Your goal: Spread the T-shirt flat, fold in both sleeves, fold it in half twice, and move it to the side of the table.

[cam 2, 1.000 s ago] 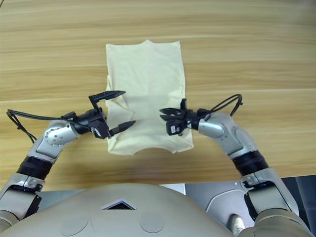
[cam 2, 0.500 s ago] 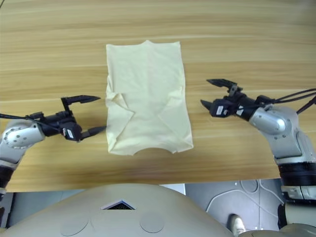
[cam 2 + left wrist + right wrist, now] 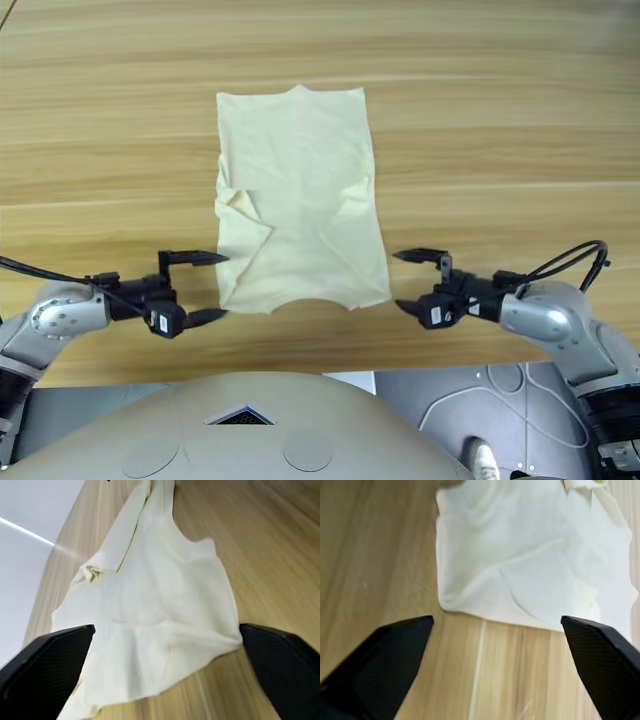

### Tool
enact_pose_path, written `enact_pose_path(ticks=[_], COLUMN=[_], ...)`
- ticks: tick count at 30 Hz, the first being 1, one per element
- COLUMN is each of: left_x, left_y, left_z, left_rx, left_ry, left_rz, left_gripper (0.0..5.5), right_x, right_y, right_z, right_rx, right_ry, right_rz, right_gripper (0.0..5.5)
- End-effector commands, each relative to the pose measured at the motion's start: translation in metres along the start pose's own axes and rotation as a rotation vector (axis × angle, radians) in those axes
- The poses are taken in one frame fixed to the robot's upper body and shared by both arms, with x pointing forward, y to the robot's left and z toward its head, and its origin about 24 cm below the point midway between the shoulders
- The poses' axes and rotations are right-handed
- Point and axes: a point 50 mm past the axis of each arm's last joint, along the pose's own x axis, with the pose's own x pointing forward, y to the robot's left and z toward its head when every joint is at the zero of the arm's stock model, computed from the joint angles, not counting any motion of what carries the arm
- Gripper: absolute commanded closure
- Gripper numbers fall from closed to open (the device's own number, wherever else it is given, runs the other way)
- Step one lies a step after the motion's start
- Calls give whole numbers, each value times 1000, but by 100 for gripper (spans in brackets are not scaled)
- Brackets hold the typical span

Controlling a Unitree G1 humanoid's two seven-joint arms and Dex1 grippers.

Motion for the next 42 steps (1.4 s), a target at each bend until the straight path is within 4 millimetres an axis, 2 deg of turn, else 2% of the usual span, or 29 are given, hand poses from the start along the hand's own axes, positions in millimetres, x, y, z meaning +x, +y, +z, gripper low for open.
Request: enact_pose_path(ticks=[1,3,6,16,28,32,38,42], left_x=[7,7,7,4,2,1,2,3], left_y=[-9,-12,-16,-26,-28,-28,-29,-25], left_z=[-6,-7,-10,-14,-19,-21,-19,-14], left_rx=[-28,-32,-28,-24,-64,-76,-78,-63], left_ry=[17,17,29,47,33,28,-2,-32], left_rz=[-61,-75,-102,-146,-153,-155,-165,-159], left_gripper=[10,10,10,190,398,473,547,549], right_x=[10,13,17,24,28,29,30,29], right_y=[16,17,17,14,12,12,11,9], right_z=[-1,0,2,2,4,5,7,10], right_rx=[16,13,8,-2,-12,-15,-22,-28], right_ry=[-2,-15,-31,-45,-57,-63,-73,-85], right_rz=[100,105,109,102,92,91,91,88], right_gripper=[75,75,124,322,547,550,550,550])
